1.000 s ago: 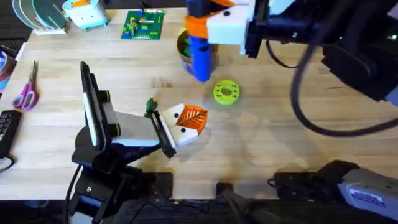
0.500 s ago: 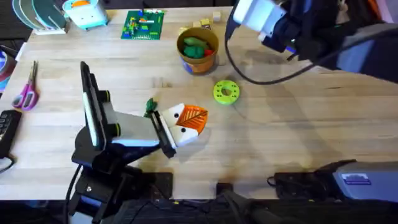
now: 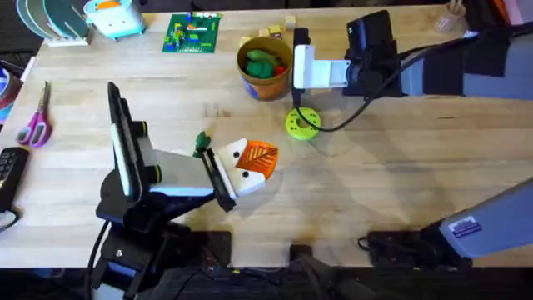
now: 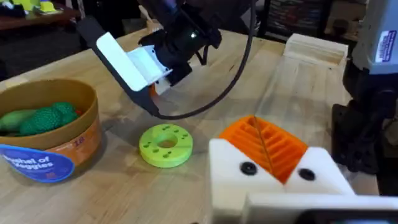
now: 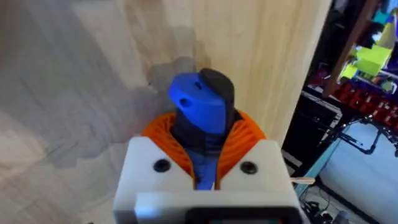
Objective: Pick up the gripper from the table and insert it into the empty holder that is missing its gripper. Then pick up a screw, insert it into the mounting hole, and use the screwdriver to tighten it. Finally, clean up the table by picking up the vegetable and placing it into the bucket.
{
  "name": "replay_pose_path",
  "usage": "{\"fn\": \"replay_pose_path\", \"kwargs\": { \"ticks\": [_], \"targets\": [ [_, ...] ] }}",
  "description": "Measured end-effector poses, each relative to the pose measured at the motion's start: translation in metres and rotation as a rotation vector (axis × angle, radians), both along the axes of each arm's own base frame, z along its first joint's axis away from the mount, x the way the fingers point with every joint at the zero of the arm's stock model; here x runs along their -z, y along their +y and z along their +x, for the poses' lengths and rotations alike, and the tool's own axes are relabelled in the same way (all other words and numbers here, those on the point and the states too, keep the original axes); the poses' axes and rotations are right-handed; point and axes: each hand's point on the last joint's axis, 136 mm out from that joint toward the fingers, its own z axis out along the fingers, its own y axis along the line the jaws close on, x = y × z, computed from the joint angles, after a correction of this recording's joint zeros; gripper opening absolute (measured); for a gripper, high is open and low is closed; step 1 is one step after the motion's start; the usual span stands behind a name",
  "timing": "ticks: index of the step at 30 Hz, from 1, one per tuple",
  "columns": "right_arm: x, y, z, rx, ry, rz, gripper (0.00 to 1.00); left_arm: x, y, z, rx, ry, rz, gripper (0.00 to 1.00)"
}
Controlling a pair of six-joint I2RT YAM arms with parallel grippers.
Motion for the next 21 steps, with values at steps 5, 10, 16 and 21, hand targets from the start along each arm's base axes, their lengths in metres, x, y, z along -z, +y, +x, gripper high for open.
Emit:
{"fn": "replay_pose_path", "kwargs": {
  "ticks": [5,10,16,21],
  "targets": [
    [0.006,-0.002,-0.008,-0.01,0.047,-0.023,0.183,0.0,0.0,0.0,0.0,0.0,0.0,0.011],
    [0.003,-0.003,-0.011,-0.013,0.064,-0.033,0.525,0.0,0.0,0.0,0.0,0.0,0.0,0.011],
    [-0.007,0.0,-0.007,-0.018,0.039,-0.04,0.893,0.0,0.0,0.0,0.0,0.0,0.0,0.011],
    [-0.008,0.0,-0.008,0.006,0.033,-0.033,0.9,0.0,0.0,0.0,0.0,0.0,0.0,0.011]
  ]
}}
